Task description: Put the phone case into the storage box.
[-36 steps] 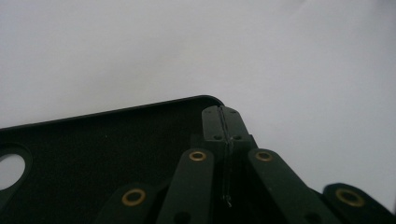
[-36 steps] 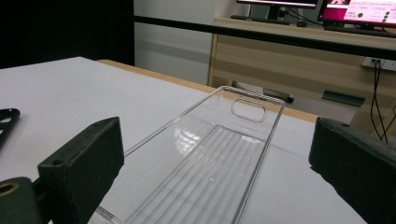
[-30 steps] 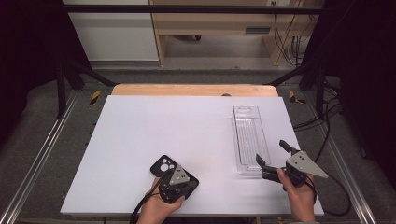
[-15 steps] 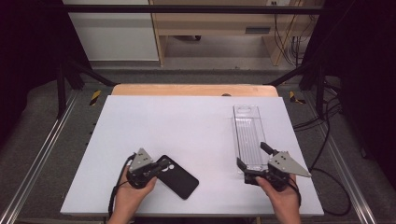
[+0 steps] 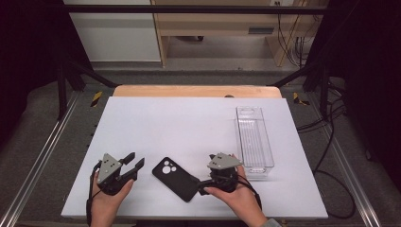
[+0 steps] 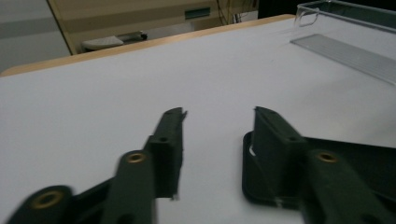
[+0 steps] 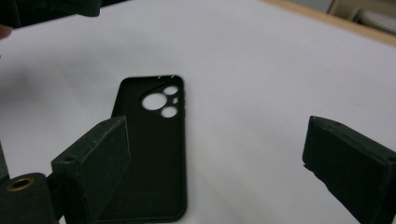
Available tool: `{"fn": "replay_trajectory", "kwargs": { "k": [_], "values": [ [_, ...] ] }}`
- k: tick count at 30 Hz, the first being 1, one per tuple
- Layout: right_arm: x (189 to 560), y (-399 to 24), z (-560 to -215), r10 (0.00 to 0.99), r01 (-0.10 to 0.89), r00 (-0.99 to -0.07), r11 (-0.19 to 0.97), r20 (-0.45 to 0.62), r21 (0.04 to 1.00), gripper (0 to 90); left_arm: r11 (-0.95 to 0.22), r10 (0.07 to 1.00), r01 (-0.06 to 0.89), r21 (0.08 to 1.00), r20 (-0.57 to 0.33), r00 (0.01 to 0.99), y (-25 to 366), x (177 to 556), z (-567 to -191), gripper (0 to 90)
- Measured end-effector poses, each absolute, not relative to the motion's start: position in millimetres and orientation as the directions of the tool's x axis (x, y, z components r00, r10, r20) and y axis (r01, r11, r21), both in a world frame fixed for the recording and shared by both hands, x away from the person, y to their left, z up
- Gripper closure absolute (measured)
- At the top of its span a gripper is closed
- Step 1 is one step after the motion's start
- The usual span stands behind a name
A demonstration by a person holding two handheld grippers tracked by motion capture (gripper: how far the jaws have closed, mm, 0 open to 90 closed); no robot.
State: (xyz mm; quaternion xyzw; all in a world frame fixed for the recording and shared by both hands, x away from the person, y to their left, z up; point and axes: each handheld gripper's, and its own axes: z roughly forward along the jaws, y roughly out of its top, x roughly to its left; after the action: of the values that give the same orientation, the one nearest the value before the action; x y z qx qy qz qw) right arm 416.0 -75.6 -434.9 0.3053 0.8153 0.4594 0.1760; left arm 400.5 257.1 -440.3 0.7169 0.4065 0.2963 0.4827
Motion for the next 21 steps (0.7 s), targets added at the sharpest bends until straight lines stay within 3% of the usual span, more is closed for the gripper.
{"fn": "replay_trajectory", "kwargs": {
  "k": [1,4,9,14,21],
  "values": [
    [416.0,-75.6,-434.9,0.66,0.336,-0.752,0.391,-0.007,0.857,7.9,-0.198,0.871,0.296,0.934,0.029,0.49,258.6,397.4,-441.3,46.5],
    [416.7,-61.6,-442.0,0.642,0.351,-0.767,0.42,0.0,0.837,6.7,-0.206,0.876,0.294,0.933,0.042,0.48,263.2,389.8,-443.6,27.5],
    [411.2,-49.0,-452.9,0.616,0.388,-0.788,0.473,0.018,0.791,7.2,-0.156,0.887,0.268,0.951,0.015,0.462,271.0,396.0,-444.6,9.7],
    [410.8,-44.5,-458.7,0.617,0.428,-0.786,0.489,0.045,0.76,7.2,-0.095,0.888,0.279,0.956,-0.046,0.458,280.0,399.8,-446.6,7.2],
    [410.9,-40.6,-469.0,0.611,0.452,-0.79,0.518,0.056,0.726,7.1,-0.111,0.88,0.275,0.955,-0.034,0.474,275.6,401.1,-447.7,6.2]
  ]
}}
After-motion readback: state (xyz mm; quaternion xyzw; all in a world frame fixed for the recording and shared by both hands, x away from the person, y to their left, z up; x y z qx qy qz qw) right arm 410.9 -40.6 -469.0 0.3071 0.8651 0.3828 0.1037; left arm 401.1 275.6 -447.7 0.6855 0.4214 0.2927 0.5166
